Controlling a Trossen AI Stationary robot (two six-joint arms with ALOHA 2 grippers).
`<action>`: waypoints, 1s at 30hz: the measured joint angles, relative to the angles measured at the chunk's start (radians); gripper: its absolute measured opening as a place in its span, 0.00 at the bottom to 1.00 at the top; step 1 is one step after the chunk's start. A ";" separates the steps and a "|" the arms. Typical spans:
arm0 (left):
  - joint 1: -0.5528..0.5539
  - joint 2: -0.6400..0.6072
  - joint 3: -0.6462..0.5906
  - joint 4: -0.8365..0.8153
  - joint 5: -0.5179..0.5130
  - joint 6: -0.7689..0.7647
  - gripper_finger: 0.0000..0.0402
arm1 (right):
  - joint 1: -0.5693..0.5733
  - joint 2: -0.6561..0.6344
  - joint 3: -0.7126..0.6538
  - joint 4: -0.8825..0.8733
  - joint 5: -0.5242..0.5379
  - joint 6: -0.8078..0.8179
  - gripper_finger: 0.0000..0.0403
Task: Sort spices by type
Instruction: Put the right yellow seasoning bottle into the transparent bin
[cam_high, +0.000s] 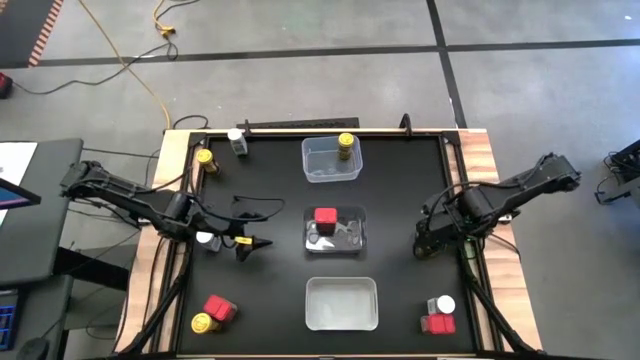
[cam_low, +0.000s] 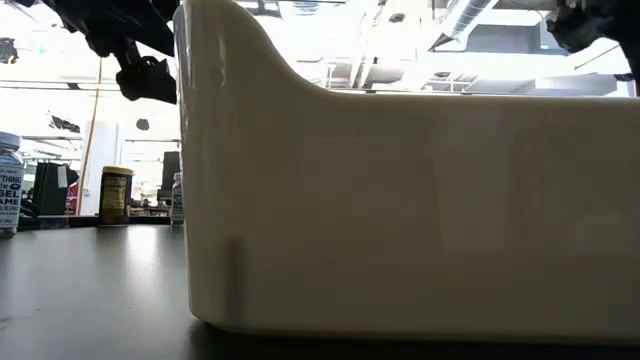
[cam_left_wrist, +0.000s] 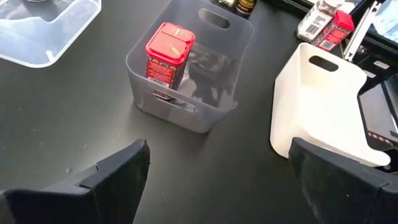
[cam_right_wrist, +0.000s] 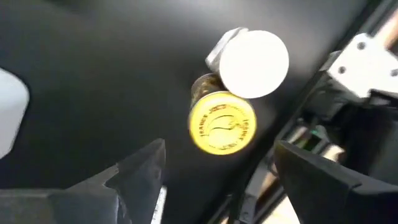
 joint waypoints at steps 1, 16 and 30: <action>0.000 0.000 0.000 0.001 0.000 0.000 0.92 | 0.000 -0.005 -0.016 0.011 0.000 -0.001 0.80; 0.000 0.000 0.000 0.001 -0.003 -0.082 0.92 | 0.005 -0.020 -0.163 0.100 -0.044 -0.075 0.80; 0.000 0.000 0.000 0.000 -0.004 -0.100 0.92 | 0.004 -0.019 -0.225 0.209 -0.041 -0.014 0.80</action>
